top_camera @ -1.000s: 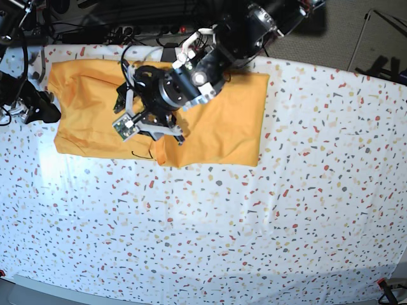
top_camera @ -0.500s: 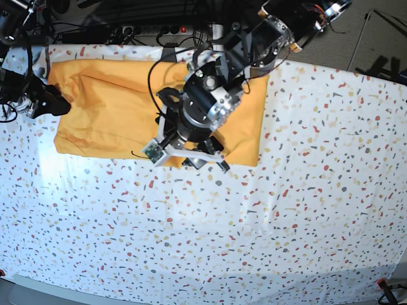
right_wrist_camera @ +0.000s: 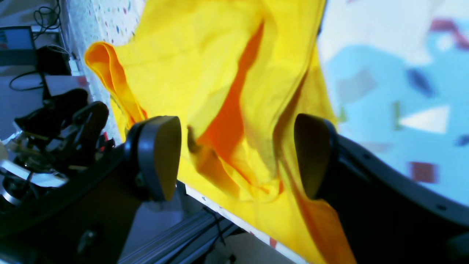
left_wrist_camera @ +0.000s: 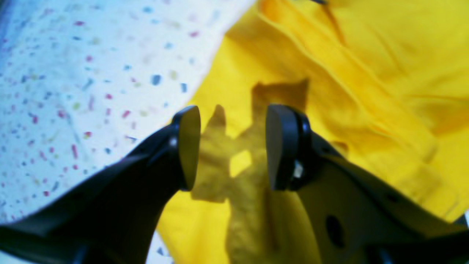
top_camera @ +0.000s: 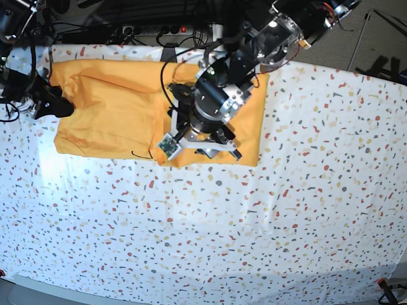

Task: Fold the T-shirt properly
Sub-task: 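Press the folded end down onto the shirt with the left gripper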

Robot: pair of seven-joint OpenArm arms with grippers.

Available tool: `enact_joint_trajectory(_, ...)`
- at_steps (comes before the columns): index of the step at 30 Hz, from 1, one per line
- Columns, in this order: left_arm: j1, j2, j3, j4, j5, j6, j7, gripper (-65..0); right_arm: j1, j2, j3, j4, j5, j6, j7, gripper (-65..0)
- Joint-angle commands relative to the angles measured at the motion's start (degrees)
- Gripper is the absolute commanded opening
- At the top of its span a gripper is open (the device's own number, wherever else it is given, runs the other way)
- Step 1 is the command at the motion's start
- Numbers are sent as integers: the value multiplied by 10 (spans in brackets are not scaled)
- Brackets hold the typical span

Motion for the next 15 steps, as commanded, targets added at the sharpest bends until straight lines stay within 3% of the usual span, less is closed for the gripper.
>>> enact_joint_trajectory(1,-6,6,0,12,4,3,-16,-375,6,9,3,7,9,0,0,-180)
enact_joint_trajectory(10,2,6,0,12,4,3,-16,-375,14,-1,-24,7,-26,0,28,-180)
enact_joint_trajectory(15,2,6,0,12,4,3,-16,-375,33,14,-24,8,-22,0,20,-180)
